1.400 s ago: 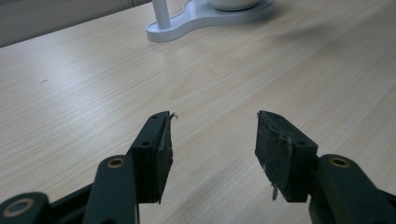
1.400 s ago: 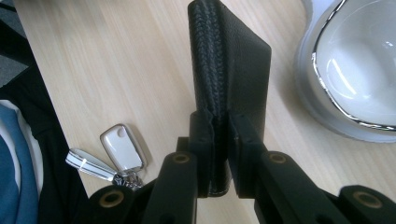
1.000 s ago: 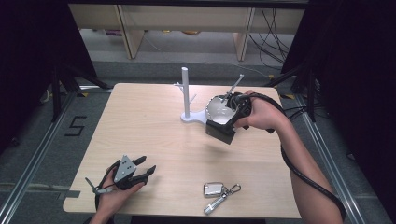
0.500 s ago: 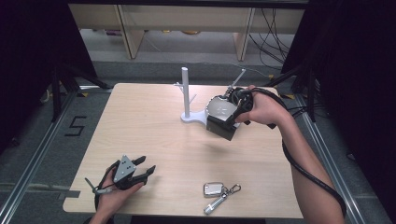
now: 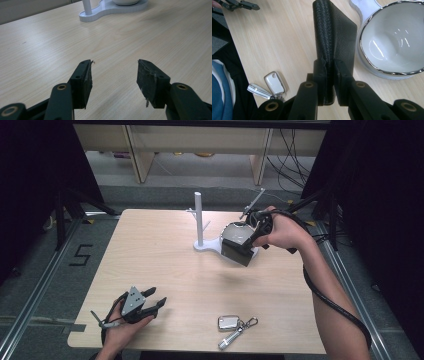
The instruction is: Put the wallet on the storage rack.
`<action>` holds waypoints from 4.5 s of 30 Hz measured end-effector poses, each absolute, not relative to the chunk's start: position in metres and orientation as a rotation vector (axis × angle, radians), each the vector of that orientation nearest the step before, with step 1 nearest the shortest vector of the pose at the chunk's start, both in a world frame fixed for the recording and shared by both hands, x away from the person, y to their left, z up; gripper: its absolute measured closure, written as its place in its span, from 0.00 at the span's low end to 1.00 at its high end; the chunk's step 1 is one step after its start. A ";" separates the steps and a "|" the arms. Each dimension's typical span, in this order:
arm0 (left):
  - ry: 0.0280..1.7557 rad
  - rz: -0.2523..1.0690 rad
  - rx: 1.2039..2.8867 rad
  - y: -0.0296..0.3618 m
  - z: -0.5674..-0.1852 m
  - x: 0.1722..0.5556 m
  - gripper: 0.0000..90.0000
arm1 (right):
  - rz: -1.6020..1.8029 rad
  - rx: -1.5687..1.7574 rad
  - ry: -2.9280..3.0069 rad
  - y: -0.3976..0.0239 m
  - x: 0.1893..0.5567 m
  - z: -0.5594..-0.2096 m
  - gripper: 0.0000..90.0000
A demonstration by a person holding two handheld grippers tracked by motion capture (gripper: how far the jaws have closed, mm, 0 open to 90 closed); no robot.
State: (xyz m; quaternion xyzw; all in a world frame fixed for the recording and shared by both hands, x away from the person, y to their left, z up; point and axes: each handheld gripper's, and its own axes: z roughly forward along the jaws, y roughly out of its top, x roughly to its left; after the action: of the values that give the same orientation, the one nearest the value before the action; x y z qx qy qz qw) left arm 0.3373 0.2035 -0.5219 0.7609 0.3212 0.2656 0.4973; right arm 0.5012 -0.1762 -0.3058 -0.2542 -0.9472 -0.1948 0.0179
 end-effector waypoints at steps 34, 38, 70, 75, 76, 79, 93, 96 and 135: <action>0.782 0.646 1.836 0.204 -0.521 0.337 0.50 | -0.652 -0.826 -2.930 -0.183 0.514 -0.298 0.91; 0.782 0.646 1.835 0.204 -0.521 0.337 0.50 | -0.655 -0.828 -2.934 -0.184 0.516 -0.297 0.91; 0.779 0.650 1.839 0.205 -0.521 0.337 0.50 | -0.707 -0.889 -2.932 -0.190 0.532 -0.295 0.91; 0.779 0.655 1.845 0.206 -0.521 0.336 0.50 | -0.720 -0.890 -2.933 -0.191 0.535 -0.296 0.91; 0.779 0.655 1.845 0.206 -0.521 0.336 0.50 | -0.722 -0.887 -2.937 -0.191 0.535 -0.296 0.91; 0.780 0.655 1.846 0.206 -0.521 0.336 0.50 | -0.725 -0.888 -2.939 -0.191 0.537 -0.297 0.91; 0.786 0.639 1.836 0.205 -0.522 0.337 0.50 | -0.753 -0.919 -2.936 -0.194 0.546 -0.304 0.91; 0.785 0.639 1.836 0.204 -0.522 0.337 0.50 | -0.754 -0.936 -2.932 -0.194 0.548 -0.306 0.91; 0.790 0.631 1.839 0.206 -0.522 0.337 0.49 | -0.837 -0.995 -2.901 -0.202 0.573 -0.348 0.90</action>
State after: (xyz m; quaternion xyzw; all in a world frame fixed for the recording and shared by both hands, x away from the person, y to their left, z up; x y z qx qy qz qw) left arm 0.3367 0.2055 -0.5224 0.7597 0.3265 0.2607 0.4983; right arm 0.5734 -0.2024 -0.3478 -0.3129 -0.9124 -0.2634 -0.0186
